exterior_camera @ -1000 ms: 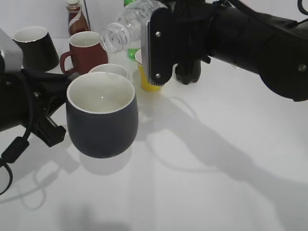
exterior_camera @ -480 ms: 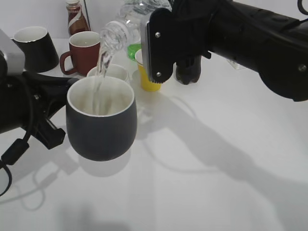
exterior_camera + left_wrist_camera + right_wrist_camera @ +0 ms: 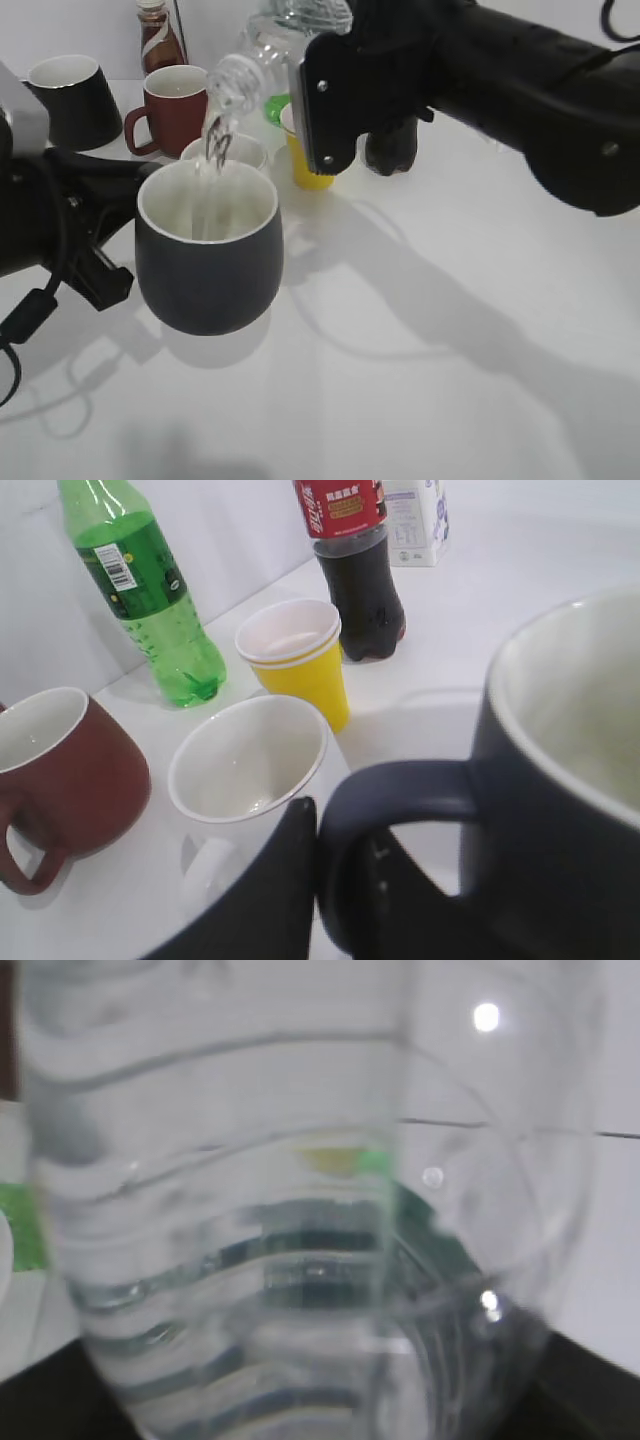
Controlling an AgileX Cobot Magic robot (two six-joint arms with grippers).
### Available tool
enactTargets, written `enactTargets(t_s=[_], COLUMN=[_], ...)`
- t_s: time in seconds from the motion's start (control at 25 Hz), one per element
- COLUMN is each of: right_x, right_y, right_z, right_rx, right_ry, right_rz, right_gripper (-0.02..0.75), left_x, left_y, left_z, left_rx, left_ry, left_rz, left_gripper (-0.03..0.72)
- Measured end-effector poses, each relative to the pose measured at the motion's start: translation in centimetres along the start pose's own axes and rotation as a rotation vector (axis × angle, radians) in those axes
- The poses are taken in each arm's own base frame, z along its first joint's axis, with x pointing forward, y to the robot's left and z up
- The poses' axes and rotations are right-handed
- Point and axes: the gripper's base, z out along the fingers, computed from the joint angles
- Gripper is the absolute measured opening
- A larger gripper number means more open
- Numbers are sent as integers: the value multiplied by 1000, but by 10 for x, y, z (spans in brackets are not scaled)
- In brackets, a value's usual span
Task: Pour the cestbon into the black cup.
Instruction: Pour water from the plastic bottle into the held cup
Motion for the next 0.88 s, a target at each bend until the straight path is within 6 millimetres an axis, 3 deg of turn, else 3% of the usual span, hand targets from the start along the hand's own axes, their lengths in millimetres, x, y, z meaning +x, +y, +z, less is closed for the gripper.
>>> enactTargets(t_s=[0.48, 0.72, 0.88], right_x=[0, -1, -2], right_y=[5, 14, 24], right_z=[4, 5, 4], right_rx=[23, -95, -198], right_ry=[4, 3, 35], right_rz=[5, 242, 542], right_gripper=[468, 468, 468], left_x=[-1, -1, -3], left_y=[0, 0, 0], left_z=[-1, -1, -1], left_rx=[-2, -2, -3], left_ry=[-1, -7, -25], left_rz=[1, 2, 2], left_gripper=[50, 50, 50])
